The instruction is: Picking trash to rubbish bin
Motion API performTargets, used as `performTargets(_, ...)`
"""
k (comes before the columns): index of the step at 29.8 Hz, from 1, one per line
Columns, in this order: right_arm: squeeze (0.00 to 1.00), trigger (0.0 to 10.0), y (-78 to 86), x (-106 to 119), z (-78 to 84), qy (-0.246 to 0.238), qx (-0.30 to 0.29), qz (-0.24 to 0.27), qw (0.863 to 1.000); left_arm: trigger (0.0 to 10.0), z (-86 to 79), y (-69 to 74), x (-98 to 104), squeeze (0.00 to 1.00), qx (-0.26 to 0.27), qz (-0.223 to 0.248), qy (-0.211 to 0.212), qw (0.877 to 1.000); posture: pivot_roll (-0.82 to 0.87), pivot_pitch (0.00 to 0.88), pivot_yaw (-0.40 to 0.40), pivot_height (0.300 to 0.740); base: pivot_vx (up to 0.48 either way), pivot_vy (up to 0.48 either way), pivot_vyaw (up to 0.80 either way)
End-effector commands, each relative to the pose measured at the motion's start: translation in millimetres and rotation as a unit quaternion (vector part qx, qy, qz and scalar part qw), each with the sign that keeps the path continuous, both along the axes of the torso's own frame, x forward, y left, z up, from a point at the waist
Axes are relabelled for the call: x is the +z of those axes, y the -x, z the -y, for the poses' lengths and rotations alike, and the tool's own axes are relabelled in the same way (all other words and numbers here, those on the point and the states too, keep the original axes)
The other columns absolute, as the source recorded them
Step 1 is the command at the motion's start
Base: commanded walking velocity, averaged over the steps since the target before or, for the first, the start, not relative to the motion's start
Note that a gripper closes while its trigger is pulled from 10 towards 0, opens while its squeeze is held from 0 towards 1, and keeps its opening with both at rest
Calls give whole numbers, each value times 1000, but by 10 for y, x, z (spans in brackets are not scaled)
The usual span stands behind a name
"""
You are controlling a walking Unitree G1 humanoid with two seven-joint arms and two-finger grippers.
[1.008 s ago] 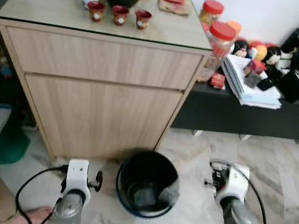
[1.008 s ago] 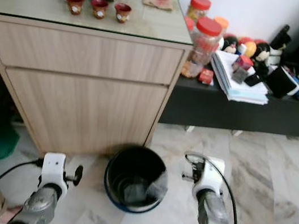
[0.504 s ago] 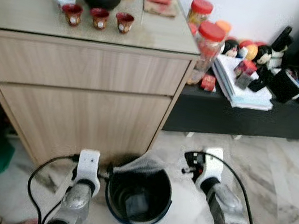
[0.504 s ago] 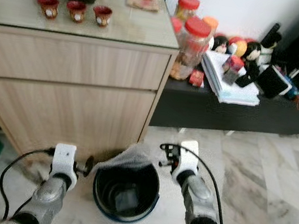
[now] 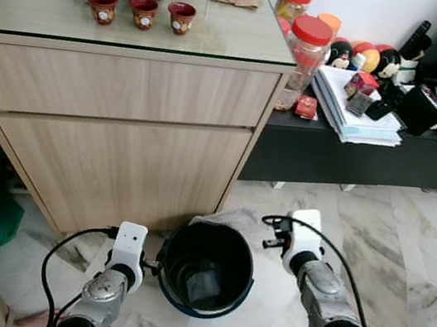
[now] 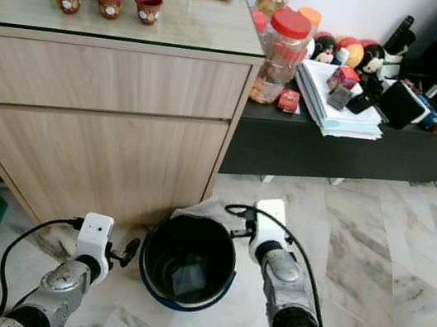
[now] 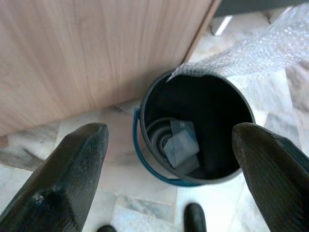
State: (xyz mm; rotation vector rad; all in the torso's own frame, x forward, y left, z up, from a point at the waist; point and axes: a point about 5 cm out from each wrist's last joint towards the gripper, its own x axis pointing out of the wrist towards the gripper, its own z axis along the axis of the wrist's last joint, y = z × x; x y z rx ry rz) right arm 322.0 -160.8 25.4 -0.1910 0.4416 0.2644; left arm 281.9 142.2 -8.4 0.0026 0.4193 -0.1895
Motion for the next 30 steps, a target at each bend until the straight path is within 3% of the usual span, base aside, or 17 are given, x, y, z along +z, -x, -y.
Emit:
performTargets(1,0,10000,41,-65,35,20,-1,-24,999,10000,56,65,-70,0,-25,-20,-6,999,43,212,-158,740,0,0,0)
performTargets(6,0,10000,36,-65,-13,1,0,-31,1000,10000,62,75,-78,0,-25,-23,1,999,44,209,-162,740,0,0,0)
performTargets(9,0,10000,16,-31,-181,-10,58,-33,998,10000,68,85,-86,0,-25,-27,5,999,42,205,-166,740,0,0,0)
performTargets(14,0,10000,5,-7,-299,-18,92,-35,995,10000,100,87,-86,0,-34,-28,12,999,44,202,-166,740,0,0,0)
performTargets(17,0,10000,23,-1,-464,-26,144,-47,988,10000,125,93,-88,0,-38,-28,16,999,47,197,-167,740,0,0,0)
performTargets(30,0,10000,60,-20,-648,-14,170,-42,984,10000,215,152,-125,0,-68,-35,17,997,60,187,-167,740,0,0,0)
